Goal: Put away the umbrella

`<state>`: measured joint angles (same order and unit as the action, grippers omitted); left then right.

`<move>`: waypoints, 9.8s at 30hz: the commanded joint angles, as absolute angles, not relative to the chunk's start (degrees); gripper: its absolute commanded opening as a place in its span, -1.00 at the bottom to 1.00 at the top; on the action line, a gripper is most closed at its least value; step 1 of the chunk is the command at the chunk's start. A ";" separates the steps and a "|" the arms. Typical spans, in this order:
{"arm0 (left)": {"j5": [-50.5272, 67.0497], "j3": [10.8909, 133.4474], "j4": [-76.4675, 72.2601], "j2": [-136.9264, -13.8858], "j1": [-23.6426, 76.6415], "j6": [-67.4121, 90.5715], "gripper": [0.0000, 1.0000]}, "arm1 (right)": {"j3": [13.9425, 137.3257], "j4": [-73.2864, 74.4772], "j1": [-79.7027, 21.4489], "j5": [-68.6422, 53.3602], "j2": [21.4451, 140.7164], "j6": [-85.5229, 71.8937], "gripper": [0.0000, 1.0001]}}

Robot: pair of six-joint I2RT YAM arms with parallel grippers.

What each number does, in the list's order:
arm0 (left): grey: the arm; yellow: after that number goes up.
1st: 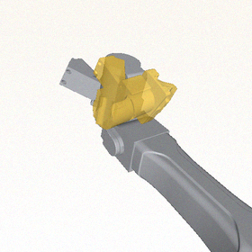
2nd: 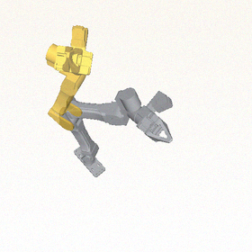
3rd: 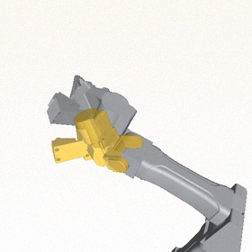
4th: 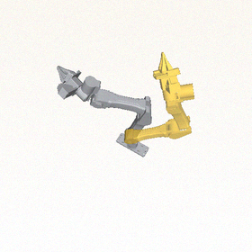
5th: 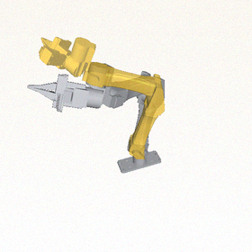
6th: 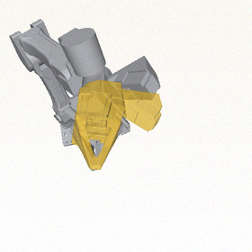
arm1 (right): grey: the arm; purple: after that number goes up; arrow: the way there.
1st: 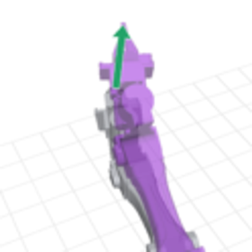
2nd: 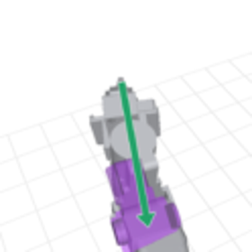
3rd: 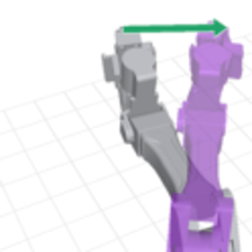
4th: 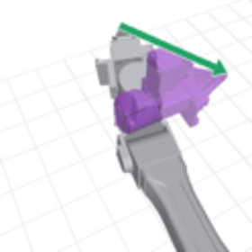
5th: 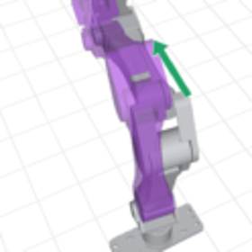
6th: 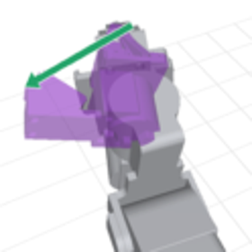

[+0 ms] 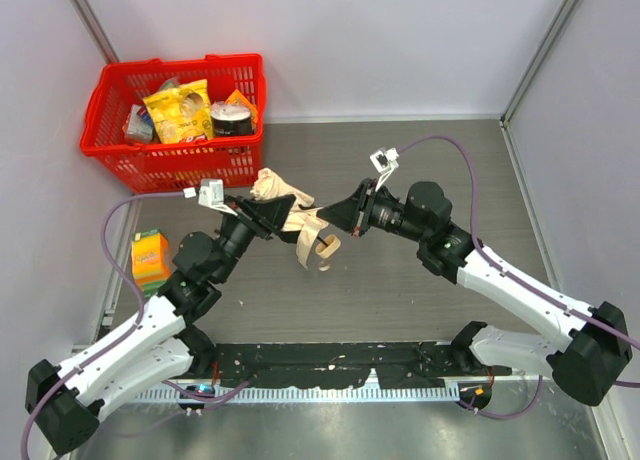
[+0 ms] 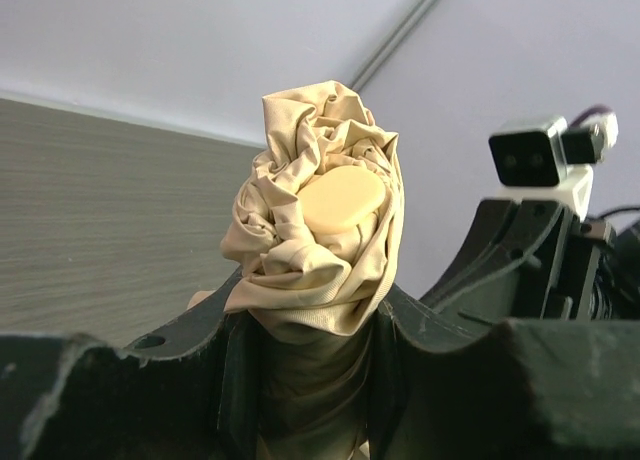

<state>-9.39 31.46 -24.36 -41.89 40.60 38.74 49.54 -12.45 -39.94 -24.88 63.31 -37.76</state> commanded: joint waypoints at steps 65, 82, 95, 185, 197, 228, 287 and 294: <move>-28.05 48.60 -39.72 -61.08 36.21 98.08 -1.00 | 53.44 -50.72 -57.04 -15.90 91.15 -10.46 -0.98; -18.38 54.05 -34.46 -61.26 35.59 115.91 -1.00 | 48.14 -55.47 -54.67 -11.87 100.89 -7.13 -0.98; -15.82 53.35 -35.49 -60.55 35.33 116.55 -1.00 | 39.82 -57.60 -57.56 11.59 94.76 -4.82 -0.14; 12.89 44.81 -36.66 -63.48 31.29 115.60 -1.00 | 55.69 -66.33 -27.87 -25.11 99.90 -104.34 -0.99; 14.68 52.73 17.82 -58.53 30.15 94.14 -1.00 | 50.63 -62.44 -27.51 -35.07 95.73 -77.89 -0.98; -5.36 51.51 37.88 -77.96 30.32 76.46 -1.00 | 44.12 -42.44 -44.73 -18.27 74.96 -22.32 -0.98; -25.05 55.81 40.60 -90.70 35.86 73.39 -1.00 | 55.54 -41.04 -71.01 2.20 87.27 16.17 -0.98; -26.90 55.64 39.03 -92.54 36.65 74.79 -1.00 | 59.94 -42.43 -75.94 11.77 88.16 19.70 -0.99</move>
